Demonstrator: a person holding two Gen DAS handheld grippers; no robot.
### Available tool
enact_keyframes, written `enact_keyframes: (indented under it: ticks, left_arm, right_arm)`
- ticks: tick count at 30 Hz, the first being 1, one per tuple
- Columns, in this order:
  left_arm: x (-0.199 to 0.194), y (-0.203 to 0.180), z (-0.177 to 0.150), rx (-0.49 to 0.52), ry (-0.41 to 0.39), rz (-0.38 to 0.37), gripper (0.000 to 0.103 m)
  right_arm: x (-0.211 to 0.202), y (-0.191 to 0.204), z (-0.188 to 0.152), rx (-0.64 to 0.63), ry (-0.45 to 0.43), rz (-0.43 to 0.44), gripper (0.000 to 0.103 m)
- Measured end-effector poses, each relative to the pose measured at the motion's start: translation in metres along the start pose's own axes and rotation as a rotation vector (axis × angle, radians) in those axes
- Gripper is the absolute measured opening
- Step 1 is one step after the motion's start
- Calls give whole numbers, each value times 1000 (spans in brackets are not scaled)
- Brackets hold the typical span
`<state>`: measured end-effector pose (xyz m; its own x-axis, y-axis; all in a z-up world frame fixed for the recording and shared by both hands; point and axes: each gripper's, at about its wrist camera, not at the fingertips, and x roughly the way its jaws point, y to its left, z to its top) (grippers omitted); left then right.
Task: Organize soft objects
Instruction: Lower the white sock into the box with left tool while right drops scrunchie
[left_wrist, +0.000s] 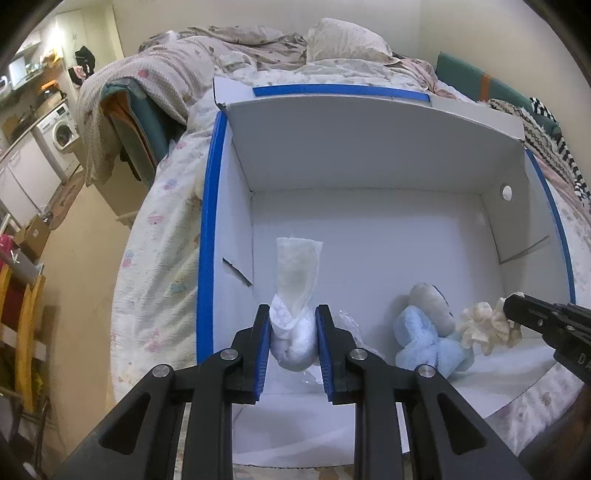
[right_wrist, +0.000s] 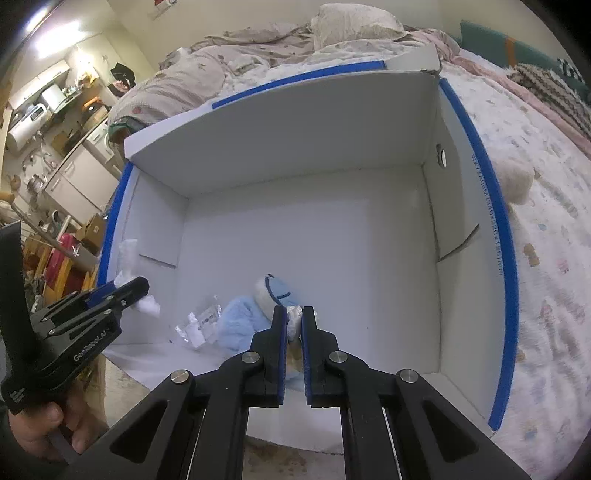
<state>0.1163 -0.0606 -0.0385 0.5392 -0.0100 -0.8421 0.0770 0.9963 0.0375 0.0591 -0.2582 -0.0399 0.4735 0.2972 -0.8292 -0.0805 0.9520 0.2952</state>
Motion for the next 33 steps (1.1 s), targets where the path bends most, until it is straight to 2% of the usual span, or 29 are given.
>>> enact_keyframes:
  ticks: [7,14,23,27,29,30,31,32,33]
  left_arm:
    - [1,-2,2,-6,-2,-9,21]
    - [8,-2,0,-4,23,-6,22]
    - [10,-3,3,2,30,-14,22]
    - [10,-3,3,3,36,-10,24]
    - [10,-2,4,-9,45,-6,33]
    - [10,-2,3,-15,46,-11,36]
    - [8,-2,3,-18,43,-25,43]
    - [6,-2,2,-17,36,-31,50]
    - [4,-2,1,-16,26,-34,54]
  right_arm:
    - [10,4,2,-8,28,-9,9]
    - [14,10,3,-48,23,-53,9]
    - [15,12,2,-54,13,-57,9]
    - [17,11,3,-35,26,-52,13]
    - [16,13,5,-28,22,-54,21]
    - [16,14,5,-28,19,-60,31]
    - [15,15,4,-25,14,-62,47]
    - [14,16,4,-20,6,-60,59]
    - [12,16,4,-17,-4,-60,74]
